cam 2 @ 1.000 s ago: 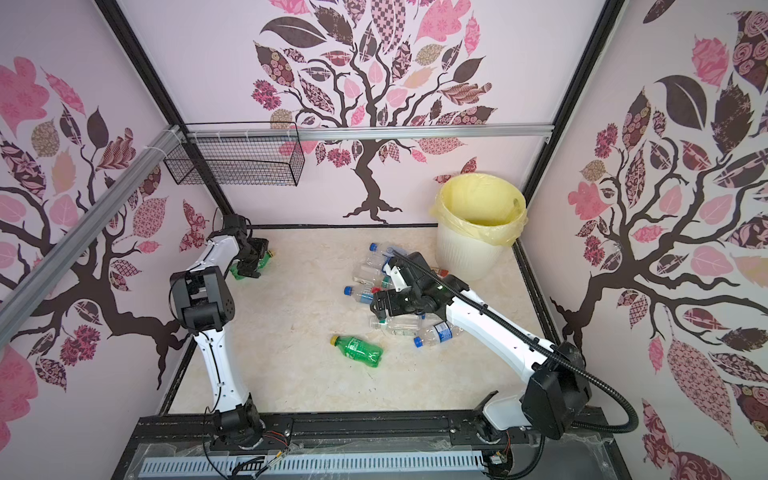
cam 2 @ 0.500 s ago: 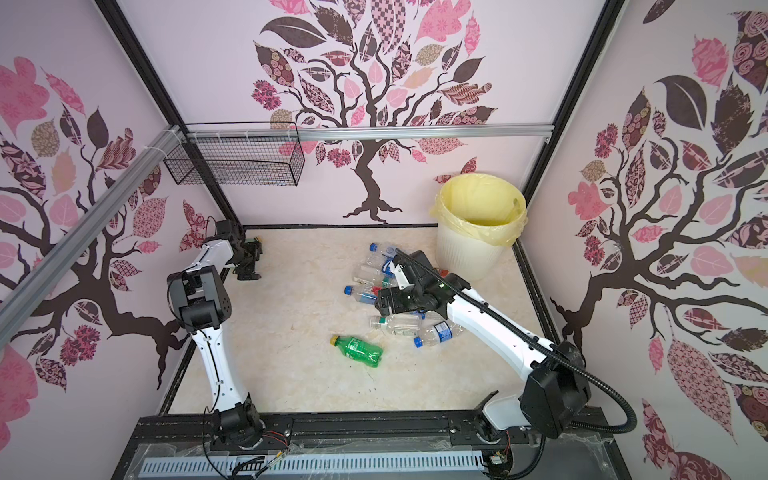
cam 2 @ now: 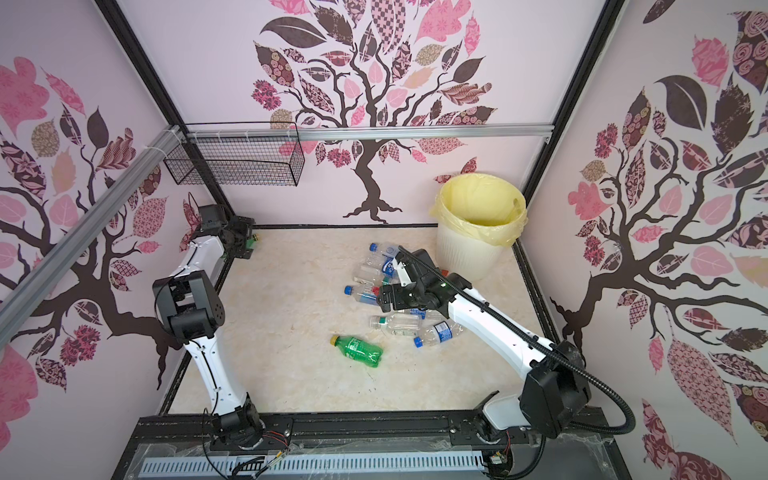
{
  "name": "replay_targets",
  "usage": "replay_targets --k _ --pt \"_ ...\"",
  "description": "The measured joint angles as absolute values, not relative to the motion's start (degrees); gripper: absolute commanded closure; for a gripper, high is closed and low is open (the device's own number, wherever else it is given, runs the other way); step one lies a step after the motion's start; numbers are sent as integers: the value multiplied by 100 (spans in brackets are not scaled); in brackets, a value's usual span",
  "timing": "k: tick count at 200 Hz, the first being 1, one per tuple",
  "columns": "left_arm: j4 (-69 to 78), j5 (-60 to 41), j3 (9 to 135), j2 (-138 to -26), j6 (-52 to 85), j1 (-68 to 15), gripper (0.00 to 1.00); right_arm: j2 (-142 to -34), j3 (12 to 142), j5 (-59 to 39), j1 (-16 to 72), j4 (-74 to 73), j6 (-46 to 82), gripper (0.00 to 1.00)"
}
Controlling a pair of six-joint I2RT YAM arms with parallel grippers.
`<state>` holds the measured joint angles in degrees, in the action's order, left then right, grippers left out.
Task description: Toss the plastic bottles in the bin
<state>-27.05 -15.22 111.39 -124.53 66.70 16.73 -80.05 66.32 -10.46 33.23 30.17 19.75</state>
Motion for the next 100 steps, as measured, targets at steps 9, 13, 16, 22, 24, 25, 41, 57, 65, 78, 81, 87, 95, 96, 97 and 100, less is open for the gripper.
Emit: replay_targets --k 9,13,16,22,24,25,41,57,65,78,81,87,95,96,97,100 --pt "-2766 -1535 11347 -12440 6569 1673 3 -8005 6615 -1046 3284 2943 1997 0" --pt "-2805 -1531 11448 -12427 6521 1673 3 -8005 6608 -1046 3267 2904 2021 0" --pt "-2853 -1529 11528 -12418 6473 1673 3 -8005 6604 -1048 3251 2877 2021 0" --pt "-2943 -1522 11644 -12392 6405 1675 3 -8005 6602 -1046 3236 2829 2045 0" --pt "-2958 -1518 11671 -12387 6390 1675 3 -8005 6602 -1050 3232 2808 2053 0" --pt "-2971 -1518 11686 -12383 6377 1675 3 -8005 6602 -1048 3229 2799 2056 0" --pt "-3190 -1446 11924 -12320 6215 1686 3 -8005 6602 -1061 3203 2672 2086 0" --pt "-3352 -1361 11996 -12261 6130 1702 3 -8005 6602 -1072 3199 2587 2123 0" --pt "-3424 -1310 11996 -12252 6114 1715 3 -8001 6602 -1074 3197 2561 2130 0" --pt "-3579 -1225 11996 -12263 6110 1732 3 -7983 6600 -1072 3190 2545 2147 0" --pt "-3618 -1210 11994 -12265 6117 1737 3 -7975 6600 -1070 3188 2545 2147 0" --pt "-3701 -1173 11994 -12276 6128 1743 3 -7955 6593 -1068 3181 2547 2147 0" --pt "-3776 -1146 11994 -12289 6147 1756 3 -7918 6587 -1066 3173 2554 2150 0" --pt "-3780 -1142 11994 -12291 6152 1756 3 -7913 6587 -1063 3170 2554 2150 0" --pt "-3785 -1140 11994 -12296 6154 1758 3 -7905 6584 -1066 3170 2552 2150 0" --pt "-3802 -1125 11994 -12298 6165 1761 3 -7894 6580 -1063 3168 2552 2147 0"
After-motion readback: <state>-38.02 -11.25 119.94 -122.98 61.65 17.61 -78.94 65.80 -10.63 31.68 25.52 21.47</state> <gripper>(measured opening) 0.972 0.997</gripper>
